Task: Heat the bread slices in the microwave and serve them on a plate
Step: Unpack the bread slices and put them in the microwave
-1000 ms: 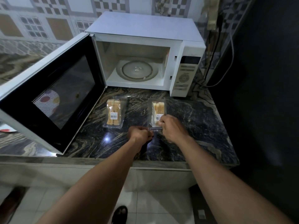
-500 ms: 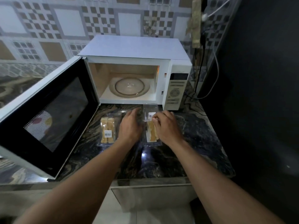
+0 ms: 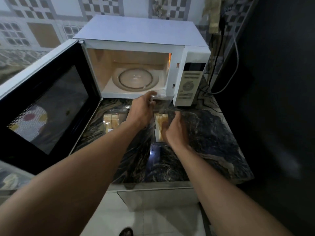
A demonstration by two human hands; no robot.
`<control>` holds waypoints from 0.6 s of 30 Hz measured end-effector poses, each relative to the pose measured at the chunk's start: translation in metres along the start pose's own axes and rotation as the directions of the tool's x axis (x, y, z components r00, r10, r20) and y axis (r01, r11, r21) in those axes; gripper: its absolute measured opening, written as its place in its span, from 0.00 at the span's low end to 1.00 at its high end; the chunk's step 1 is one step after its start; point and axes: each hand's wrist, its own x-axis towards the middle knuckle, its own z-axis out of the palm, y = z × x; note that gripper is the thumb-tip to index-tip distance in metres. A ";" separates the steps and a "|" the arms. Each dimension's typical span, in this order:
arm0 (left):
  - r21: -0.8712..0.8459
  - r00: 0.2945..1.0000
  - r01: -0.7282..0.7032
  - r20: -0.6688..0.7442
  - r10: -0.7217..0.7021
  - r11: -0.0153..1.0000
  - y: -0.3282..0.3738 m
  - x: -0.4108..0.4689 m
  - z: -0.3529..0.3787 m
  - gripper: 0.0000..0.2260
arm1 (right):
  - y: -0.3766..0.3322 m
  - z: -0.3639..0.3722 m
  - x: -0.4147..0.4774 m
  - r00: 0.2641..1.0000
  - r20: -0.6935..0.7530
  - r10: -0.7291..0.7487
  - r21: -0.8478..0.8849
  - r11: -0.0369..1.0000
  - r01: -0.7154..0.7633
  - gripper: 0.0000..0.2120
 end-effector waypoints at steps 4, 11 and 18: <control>-0.021 1.000 -0.022 0.007 0.022 1.000 -0.004 0.005 0.000 0.15 | 0.002 0.017 -0.006 0.993 0.081 0.086 -0.072 0.994 -0.080 0.26; -0.014 0.998 -0.058 -0.007 0.058 0.998 -0.008 0.008 0.000 0.16 | -0.004 0.021 -0.007 0.990 0.093 0.104 -0.266 0.961 -0.076 0.19; 0.000 0.996 -0.088 -0.019 0.088 0.996 -0.009 0.006 -0.001 0.16 | -0.012 0.021 -0.002 0.978 0.113 0.174 -0.298 0.945 -0.134 0.18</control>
